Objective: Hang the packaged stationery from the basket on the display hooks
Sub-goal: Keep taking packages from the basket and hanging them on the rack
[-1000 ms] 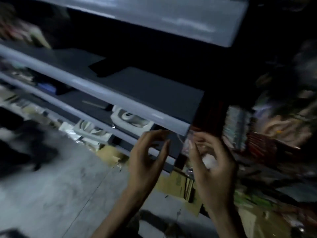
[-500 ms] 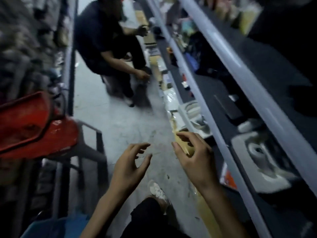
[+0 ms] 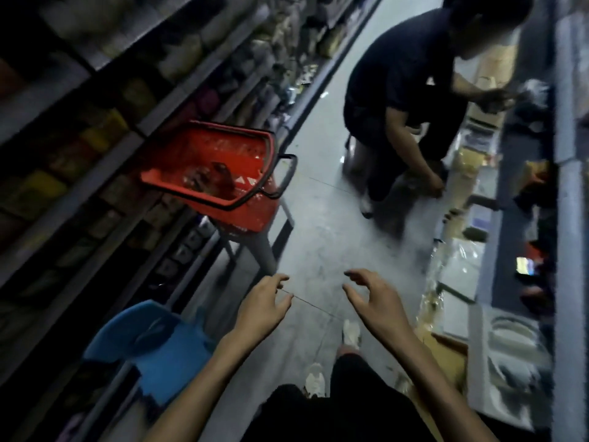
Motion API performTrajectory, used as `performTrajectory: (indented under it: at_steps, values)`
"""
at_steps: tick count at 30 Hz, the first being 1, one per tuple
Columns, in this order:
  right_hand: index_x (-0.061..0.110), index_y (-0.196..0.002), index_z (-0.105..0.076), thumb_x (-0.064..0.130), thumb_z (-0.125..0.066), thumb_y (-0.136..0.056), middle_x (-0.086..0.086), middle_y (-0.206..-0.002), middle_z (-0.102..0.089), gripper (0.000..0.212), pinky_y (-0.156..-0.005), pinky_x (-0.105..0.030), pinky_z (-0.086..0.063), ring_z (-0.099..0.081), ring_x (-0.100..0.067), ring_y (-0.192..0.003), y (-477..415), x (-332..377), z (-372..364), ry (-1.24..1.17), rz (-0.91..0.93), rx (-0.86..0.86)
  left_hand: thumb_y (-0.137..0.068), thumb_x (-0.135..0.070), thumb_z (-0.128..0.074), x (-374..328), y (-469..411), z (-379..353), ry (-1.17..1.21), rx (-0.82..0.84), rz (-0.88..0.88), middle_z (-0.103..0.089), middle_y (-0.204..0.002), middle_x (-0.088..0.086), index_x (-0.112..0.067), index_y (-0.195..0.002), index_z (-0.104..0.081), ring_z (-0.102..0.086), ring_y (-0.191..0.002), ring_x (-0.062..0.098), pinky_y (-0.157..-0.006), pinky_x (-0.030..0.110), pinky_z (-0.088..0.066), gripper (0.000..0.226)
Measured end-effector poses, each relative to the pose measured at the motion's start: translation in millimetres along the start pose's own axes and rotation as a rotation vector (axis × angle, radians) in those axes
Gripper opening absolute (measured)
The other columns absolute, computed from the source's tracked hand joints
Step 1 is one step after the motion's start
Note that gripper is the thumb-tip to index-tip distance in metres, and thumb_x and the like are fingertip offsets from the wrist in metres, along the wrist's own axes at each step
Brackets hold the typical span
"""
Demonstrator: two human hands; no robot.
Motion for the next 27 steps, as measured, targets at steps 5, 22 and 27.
performTrajectory:
  at_steps: [5, 22, 27]
  values:
    - [0.026, -0.117, -0.071, 0.022, -0.071, -0.095, 0.015, -0.11, -0.07, 0.022, -0.091, -0.03, -0.053, -0.066, -0.005, -0.103, -90.5, 18.0, -21.2, -0.027, 0.081, 0.095, -0.098, -0.035, -0.068, 33.7, -74.7, 23.1, -0.021, -0.111, 0.163, -0.063, -0.136, 0.009, -0.02, -0.148, -0.052, -0.06, -0.125, 0.03, -0.102, 0.046, -0.051, 0.055]
    - [0.019, -0.108, -0.066, 0.026, -0.063, -0.087, -0.002, -0.099, -0.068, 0.022, -0.066, -0.036, -0.048, -0.063, -0.027, -0.086, -380.2, 146.0, -108.1, 0.296, 0.683, 0.398, -0.1, -0.049, -0.053, 74.4, -241.1, 59.7, -0.381, -0.22, 0.376, -0.053, -0.155, 0.0, -0.029, -0.158, -0.043, -0.042, -0.149, 0.028, -0.122, 0.057, -0.033, 0.063]
    - [0.014, -0.097, -0.065, 0.028, -0.069, -0.086, -0.007, -0.092, -0.063, 0.018, -0.068, -0.038, -0.046, -0.061, -0.035, -0.083, -412.8, 168.2, -169.7, 0.481, 0.752, 0.534, -0.102, -0.05, -0.039, 112.2, -249.1, 87.5, -0.398, -0.225, 0.244, -0.063, -0.142, 0.0, -0.029, -0.136, -0.067, -0.054, -0.138, 0.021, -0.123, 0.058, -0.029, 0.048]
Point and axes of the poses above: each hand's wrist, its own y-axis away from the middle knuckle, its own z-axis out of the back of the hand, x = y × z, the point moved 2 cm from there along -y, towards the middle knuckle
